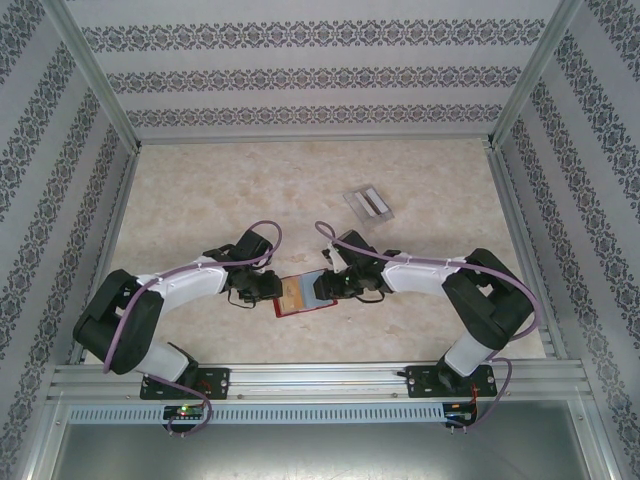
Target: Put the credit cards into the card holder
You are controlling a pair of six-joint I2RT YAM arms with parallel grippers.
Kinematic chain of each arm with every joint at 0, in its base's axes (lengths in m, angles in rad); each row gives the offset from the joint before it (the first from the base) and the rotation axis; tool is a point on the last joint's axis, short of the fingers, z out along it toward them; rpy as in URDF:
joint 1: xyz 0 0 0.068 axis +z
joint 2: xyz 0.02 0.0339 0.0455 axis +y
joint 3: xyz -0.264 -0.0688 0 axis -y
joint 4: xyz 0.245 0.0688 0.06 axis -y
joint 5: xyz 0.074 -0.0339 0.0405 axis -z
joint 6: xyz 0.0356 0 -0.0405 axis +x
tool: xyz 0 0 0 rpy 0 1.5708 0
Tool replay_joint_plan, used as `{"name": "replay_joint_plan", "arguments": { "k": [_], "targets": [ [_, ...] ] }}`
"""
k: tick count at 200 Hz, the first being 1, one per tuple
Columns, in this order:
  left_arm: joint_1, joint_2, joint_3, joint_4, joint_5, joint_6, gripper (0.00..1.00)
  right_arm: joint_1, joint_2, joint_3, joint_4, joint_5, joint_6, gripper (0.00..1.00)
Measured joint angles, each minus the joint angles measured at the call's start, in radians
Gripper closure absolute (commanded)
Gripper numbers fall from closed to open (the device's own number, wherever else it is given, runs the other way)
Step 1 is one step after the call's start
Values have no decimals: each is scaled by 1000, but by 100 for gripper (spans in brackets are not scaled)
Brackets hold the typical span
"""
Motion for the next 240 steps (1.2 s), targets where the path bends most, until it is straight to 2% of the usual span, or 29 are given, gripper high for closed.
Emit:
{"name": "replay_joint_plan", "arguments": {
  "k": [43,96,118,166,184,194,240],
  "targets": [
    [0,3,0,0,-1,0,75,29,8,0,37,-8,29,58],
    [0,3,0,0,-1,-1,75,29,9,0,79,-21,60,67],
    [0,3,0,2,0,-2,75,29,9,0,97,-30,70,67],
    [0,3,0,6,0,-2,75,29,11,-2,146,-52,83,64],
    [0,3,0,7,0,-1,75,29,10,-2,140,-48,83,54],
    [0,3,0,7,0,-2,75,29,0,-6,129,-33,83,52],
    [0,3,0,7,0,-2,75,29,-101,-59,69,51,62,51]
  ]
}}
